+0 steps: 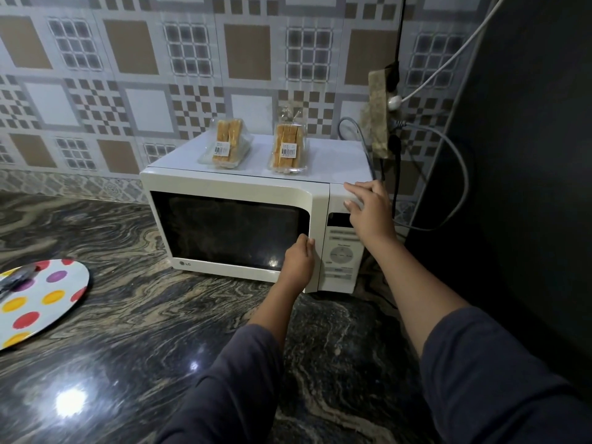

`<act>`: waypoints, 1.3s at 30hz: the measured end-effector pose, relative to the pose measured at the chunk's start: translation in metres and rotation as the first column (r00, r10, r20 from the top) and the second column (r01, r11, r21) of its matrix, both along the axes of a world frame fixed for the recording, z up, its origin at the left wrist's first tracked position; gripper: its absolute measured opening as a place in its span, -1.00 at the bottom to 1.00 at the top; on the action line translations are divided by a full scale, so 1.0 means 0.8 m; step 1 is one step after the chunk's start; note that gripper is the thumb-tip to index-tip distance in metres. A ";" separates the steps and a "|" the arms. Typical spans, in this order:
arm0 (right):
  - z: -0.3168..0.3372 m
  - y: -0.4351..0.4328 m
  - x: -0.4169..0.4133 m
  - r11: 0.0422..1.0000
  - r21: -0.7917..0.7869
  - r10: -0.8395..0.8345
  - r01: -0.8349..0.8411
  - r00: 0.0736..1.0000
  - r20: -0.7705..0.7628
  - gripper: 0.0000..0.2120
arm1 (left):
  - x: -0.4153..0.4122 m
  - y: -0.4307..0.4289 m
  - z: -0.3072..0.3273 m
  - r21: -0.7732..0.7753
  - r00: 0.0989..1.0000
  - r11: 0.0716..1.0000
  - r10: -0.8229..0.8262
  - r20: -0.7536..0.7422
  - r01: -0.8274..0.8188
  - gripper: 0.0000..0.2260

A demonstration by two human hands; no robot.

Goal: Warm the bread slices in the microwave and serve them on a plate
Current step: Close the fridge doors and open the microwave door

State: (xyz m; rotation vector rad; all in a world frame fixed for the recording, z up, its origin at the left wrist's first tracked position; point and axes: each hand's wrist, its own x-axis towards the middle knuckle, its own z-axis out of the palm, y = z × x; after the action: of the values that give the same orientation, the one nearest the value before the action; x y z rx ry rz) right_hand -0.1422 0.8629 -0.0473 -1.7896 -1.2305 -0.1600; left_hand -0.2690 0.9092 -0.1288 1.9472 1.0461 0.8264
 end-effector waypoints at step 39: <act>0.042 -0.058 -0.278 0.800 -0.233 0.483 -0.553 0.823 -0.299 -0.78 | -0.308 -0.108 -0.047 0.164 0.972 0.961 -0.233 0.035 0.225 -0.77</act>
State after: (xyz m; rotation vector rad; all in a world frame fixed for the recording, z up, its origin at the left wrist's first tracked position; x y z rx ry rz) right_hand -0.3646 0.8163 -0.0138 -1.5915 -1.5955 0.5746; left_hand -0.5158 0.8225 -0.1661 2.1198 0.7235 0.8476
